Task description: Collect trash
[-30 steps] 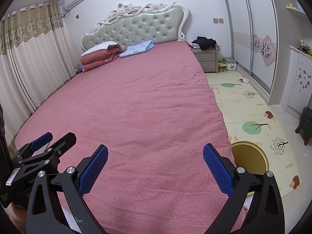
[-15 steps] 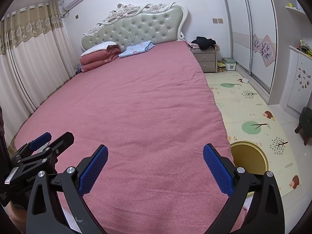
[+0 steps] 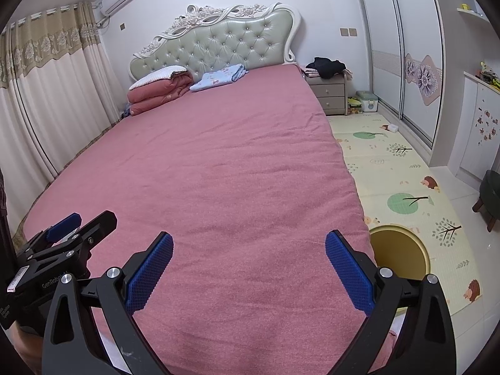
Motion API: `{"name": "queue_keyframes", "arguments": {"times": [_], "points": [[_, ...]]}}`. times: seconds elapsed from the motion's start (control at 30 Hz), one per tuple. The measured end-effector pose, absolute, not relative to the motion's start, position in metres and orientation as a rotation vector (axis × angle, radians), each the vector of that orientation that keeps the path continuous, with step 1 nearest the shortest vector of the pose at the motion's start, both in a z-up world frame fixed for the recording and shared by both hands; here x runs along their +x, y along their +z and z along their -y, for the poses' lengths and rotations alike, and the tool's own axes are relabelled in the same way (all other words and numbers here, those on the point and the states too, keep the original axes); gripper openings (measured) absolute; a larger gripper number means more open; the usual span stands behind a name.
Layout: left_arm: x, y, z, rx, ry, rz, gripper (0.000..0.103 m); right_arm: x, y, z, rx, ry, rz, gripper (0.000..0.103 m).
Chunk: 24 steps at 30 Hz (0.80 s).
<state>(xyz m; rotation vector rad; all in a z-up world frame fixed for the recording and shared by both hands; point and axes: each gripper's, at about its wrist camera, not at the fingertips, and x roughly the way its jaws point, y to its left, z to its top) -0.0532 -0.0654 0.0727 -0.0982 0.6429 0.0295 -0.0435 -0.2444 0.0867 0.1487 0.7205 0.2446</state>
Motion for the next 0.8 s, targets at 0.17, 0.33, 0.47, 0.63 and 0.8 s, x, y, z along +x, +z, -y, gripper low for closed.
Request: {"name": "queue_keyframes", "arguments": {"times": [0.17,0.33,0.47,0.63,0.8], "points": [[-0.0536,0.0716,0.0639,-0.108,0.026,-0.645,0.099,-0.0436,0.0865,0.2448,0.148,0.246,-0.724,0.094],[-0.0556,0.0706,0.0657,-0.101,0.019,-0.645,0.099,-0.0434,0.0865,0.2456,0.146,0.246,-0.722,0.094],[-0.0555,0.0706,0.0648,-0.104,0.011,-0.648,0.099,-0.0436,0.0862,0.2460,0.147,0.245,-0.721,0.094],[-0.0571,0.0702,0.0642,-0.107,0.008,-0.650,0.099,-0.0429,0.0859,0.2461,0.147,0.242,-0.723,0.094],[-0.0584,0.0699,0.0646,-0.108,0.005,-0.649,0.099,-0.0430,0.0860,0.2460,0.148,0.243,-0.723,0.094]]}}
